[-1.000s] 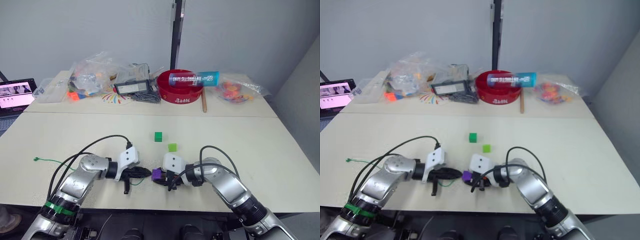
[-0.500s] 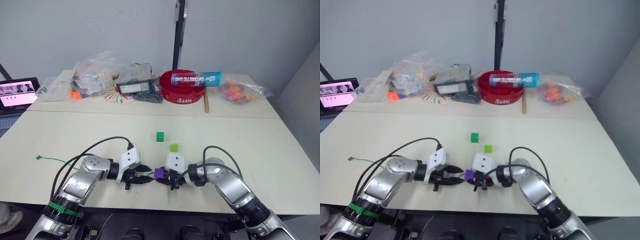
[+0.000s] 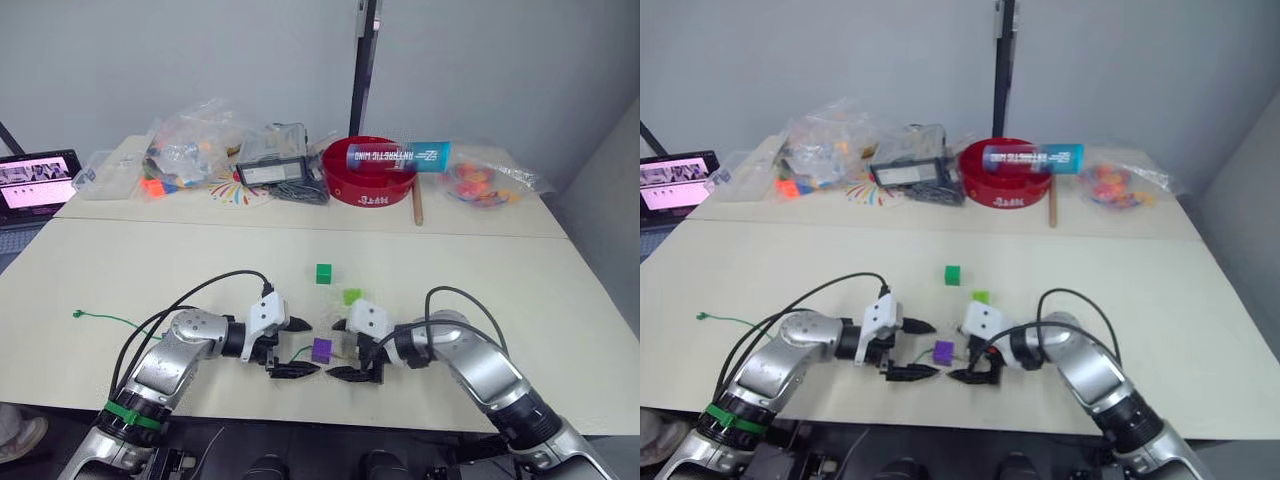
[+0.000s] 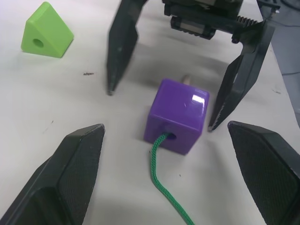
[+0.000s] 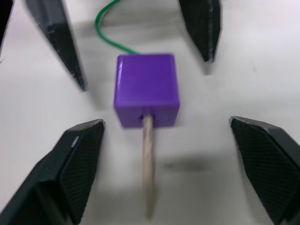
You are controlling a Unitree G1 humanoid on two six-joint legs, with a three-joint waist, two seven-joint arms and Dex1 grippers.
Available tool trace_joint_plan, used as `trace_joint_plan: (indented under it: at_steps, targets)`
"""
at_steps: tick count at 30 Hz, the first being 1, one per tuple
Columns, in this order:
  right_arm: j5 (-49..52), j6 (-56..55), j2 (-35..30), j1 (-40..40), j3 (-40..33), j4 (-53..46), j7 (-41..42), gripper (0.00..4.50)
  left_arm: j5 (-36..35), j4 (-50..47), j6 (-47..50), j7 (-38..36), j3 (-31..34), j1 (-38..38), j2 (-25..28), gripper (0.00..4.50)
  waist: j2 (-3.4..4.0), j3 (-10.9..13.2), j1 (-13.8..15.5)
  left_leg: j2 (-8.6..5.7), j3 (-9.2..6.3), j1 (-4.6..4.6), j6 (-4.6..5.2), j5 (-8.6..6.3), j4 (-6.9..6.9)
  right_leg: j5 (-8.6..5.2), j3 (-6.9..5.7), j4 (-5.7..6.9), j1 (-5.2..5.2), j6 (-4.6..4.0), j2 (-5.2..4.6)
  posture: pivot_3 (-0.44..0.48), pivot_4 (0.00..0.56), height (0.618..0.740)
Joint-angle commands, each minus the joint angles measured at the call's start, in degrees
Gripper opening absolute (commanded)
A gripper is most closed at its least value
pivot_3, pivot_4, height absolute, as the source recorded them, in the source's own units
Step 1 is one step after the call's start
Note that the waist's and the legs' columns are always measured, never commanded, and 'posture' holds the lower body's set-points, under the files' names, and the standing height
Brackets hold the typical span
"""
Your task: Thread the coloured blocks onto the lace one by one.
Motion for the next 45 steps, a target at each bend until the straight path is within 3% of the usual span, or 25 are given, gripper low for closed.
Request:
trace_joint_plan:
  at_steps: [1, 8, 18, 25, 29, 32, 38, 39, 45]
  targets:
    - [2.4, 0.9, -3.9, 2.0, -2.2, -2.4, 2.9, 4.48, 1.0, 1.9, -3.3, -1.2, -2.1, -1.8, -2.0, 4.43, -0.02, 0.0, 0.1, 0.00, -0.01, -0.04, 0.00, 0.00, 0.00, 0.00, -0.01, -0.02, -0.01, 0.01, 0.00, 0.000, 0.150, 0.731]
    - [2.7, -0.7, -5.7, 3.5, -3.4, -1.5, 2.3, 4.48, 3.2, 7.1, -7.7, -2.3, -4.8, -3.5, -5.0, 4.43, -0.04, 0.0, -0.2, 0.01, 0.00, -0.01, 0.00, 0.00, 0.00, 0.00, -0.01, -0.01, 0.00, 0.01, 0.02, 0.000, 0.150, 0.731]
    - [2.8, -0.2, -3.1, 2.9, -2.3, -0.7, -0.1, 4.50, 3.2, 7.7, -8.4, -4.5, -4.4, -4.1, -3.9, 1.27, -0.04, 0.0, -0.6, 0.03, 0.00, 0.03, 0.00, 0.00, 0.00, 0.00, -0.01, 0.04, 0.00, 0.00, 0.04, 0.000, 0.150, 0.731]
    - [1.4, -1.1, 0.0, 1.3, -0.6, 3.1, -1.7, 4.50, 4.1, 7.7, -9.0, -4.7, -4.5, -4.2, -3.2, 1.22, -0.04, 0.0, -1.6, 0.06, -0.01, 0.12, 0.00, 0.00, 0.00, 0.01, 0.00, 0.13, 0.03, -0.01, 0.08, 0.000, 0.150, 0.731]
    - [0.7, -1.9, 0.8, 0.9, 0.2, 4.7, -1.3, 3.38, 4.3, 7.9, -9.2, -4.7, -4.5, -4.2, -3.4, 1.22, -0.04, 0.0, -1.7, 0.06, 0.00, 0.16, 0.00, 0.00, 0.00, 0.01, 0.01, 0.16, 0.06, -0.02, 0.08, 0.000, 0.150, 0.731]
    - [0.2, -2.4, 0.7, 0.5, 0.8, 5.7, -0.7, 2.15, 4.3, 8.0, -9.3, -4.5, -4.4, -4.4, -3.6, 1.22, -0.03, 0.0, -1.7, 0.06, -0.01, 0.16, 0.00, 0.00, 0.00, 0.01, 0.01, 0.16, 0.06, -0.02, 0.08, 0.000, 0.150, 0.731]
    - [0.1, -3.5, 0.0, 1.0, 1.2, 5.8, 0.4, 0.22, 4.5, 8.7, -9.8, -4.5, -4.0, -4.7, -3.4, 1.22, -0.03, 0.0, -1.6, 0.05, -0.01, 0.17, 0.00, 0.00, 0.00, 0.02, 0.01, 0.16, 0.07, -0.02, 0.07, 0.000, 0.150, 0.731]
    - [0.0, -3.5, -0.1, 1.1, 1.2, 5.6, 0.6, 0.00, 4.5, 8.8, -9.9, -4.5, -4.0, -4.7, -3.4, 1.22, -0.03, 0.0, -1.7, 0.05, -0.01, 0.17, 0.00, 0.00, 0.00, 0.02, 0.01, 0.17, 0.07, -0.02, 0.07, 0.000, 0.150, 0.731]
    - [-0.3, -4.0, -0.3, 1.6, 1.5, 5.5, 0.6, 0.00, 4.9, 8.2, -9.7, -4.6, -2.9, -4.6, -1.2, 1.22, -0.03, 0.0, -1.7, 0.05, -0.01, 0.18, 0.00, 0.00, 0.00, 0.02, 0.01, 0.18, 0.07, -0.02, 0.08, 0.000, 0.150, 0.731]
